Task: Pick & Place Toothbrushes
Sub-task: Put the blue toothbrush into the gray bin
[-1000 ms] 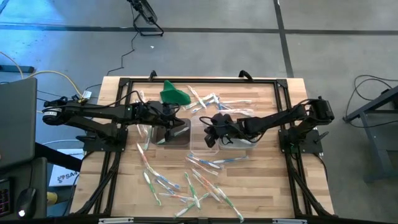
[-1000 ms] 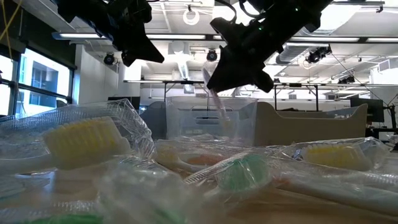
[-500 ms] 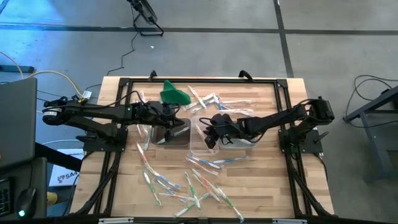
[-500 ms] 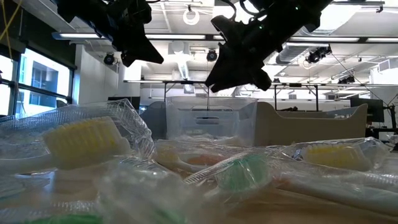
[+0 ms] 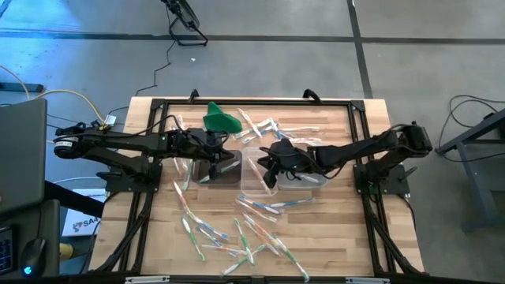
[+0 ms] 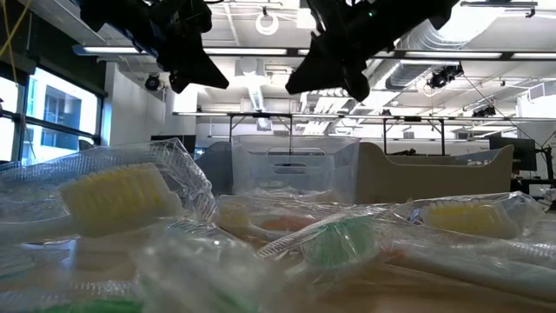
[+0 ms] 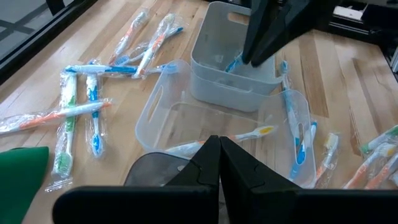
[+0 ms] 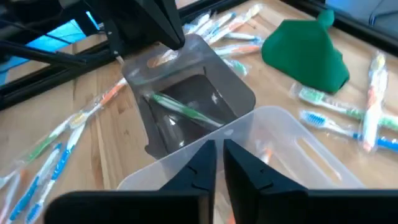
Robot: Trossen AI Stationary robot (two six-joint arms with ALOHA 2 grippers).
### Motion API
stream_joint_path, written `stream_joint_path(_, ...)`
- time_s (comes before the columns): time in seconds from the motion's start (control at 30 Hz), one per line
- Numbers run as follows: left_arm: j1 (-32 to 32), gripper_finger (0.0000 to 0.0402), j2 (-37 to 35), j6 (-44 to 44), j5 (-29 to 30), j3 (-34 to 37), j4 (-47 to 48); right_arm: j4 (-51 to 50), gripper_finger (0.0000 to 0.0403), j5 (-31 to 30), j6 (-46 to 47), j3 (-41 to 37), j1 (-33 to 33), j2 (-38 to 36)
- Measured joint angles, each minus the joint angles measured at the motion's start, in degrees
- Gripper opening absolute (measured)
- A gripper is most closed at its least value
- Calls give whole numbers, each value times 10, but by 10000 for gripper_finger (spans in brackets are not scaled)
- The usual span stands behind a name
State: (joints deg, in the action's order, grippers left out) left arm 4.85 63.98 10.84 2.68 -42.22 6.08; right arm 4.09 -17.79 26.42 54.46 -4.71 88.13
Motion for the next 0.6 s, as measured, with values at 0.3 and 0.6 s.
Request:
stream_joint_path(0.3, 0, 1, 0, 0, -2, 0, 0, 41, 6, 0, -27, 0, 0, -2)
stream_joint_path(0.6, 0, 1, 0, 0, -2, 0, 0, 52, 3, 2, -31, 0, -14, -4)
